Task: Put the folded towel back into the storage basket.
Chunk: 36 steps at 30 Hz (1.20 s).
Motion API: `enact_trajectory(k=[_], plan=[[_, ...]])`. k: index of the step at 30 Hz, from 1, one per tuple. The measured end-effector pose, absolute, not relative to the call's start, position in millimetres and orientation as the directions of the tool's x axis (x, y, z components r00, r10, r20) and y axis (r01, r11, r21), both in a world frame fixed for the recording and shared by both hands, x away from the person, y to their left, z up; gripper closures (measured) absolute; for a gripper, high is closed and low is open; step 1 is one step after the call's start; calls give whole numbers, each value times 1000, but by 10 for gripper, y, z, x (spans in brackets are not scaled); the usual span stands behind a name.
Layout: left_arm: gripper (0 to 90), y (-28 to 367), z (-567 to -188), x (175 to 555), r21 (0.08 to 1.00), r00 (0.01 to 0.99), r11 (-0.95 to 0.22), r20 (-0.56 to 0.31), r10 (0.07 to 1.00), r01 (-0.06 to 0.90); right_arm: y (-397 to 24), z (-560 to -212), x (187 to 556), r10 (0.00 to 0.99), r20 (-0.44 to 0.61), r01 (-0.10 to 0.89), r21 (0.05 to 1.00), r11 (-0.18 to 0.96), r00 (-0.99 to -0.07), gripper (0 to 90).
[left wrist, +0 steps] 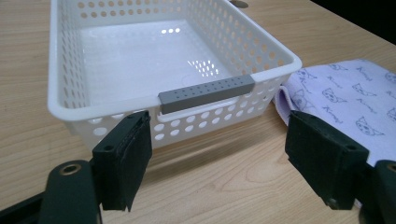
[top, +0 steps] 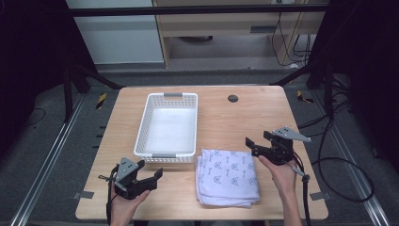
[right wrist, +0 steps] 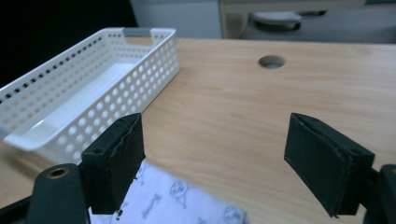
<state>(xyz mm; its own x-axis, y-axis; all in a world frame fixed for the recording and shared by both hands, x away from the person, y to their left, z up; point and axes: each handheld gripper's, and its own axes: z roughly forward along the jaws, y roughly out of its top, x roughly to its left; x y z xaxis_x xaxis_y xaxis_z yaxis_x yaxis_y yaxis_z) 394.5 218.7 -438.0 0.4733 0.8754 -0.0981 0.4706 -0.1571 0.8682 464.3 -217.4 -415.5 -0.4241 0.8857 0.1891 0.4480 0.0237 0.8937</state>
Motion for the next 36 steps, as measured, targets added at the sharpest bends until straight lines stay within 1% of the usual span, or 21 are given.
enact_trajectory(k=[4, 7, 11, 16, 19, 26, 30, 36], plan=[[233, 2062, -4395, 3953, 866, 493, -178, -87, 866, 466, -2201, -4296, 4646, 870, 186, 488, 870, 69, -456, 202], [240, 1964, -4410, 3971, 862, 510, -193, -85, 856, 468, -2229, -4343, 4634, 865, 178, 499, 862, 93, -469, 208], [251, 1857, -4418, 3982, 858, 527, -206, -86, 845, 471, -2257, -4382, 4604, 854, 191, 495, 864, 87, -484, 224], [263, 1666, -4435, 4002, 850, 568, -243, -78, 819, 467, -2266, -4417, 4595, 853, 188, 503, 859, 98, -487, 236], [267, 1546, -4472, 4026, 843, 588, -258, -83, 804, 472, -2287, -4482, 4604, 857, 193, 515, 852, 96, -478, 260], [276, 1407, -4562, 4036, 828, 602, -275, -91, 793, 488, -2281, -4650, 4622, 859, 190, 564, 815, 131, -475, 291], [279, 1360, -4610, 4017, 821, 606, -289, -85, 791, 493, -2246, -4724, 4633, 855, 164, 581, 794, 182, -492, 304], [287, 1249, -4704, 4023, 800, 621, -319, -84, 779, 508, -2232, -4765, 4656, 854, 170, 588, 788, 182, -492, 332]])
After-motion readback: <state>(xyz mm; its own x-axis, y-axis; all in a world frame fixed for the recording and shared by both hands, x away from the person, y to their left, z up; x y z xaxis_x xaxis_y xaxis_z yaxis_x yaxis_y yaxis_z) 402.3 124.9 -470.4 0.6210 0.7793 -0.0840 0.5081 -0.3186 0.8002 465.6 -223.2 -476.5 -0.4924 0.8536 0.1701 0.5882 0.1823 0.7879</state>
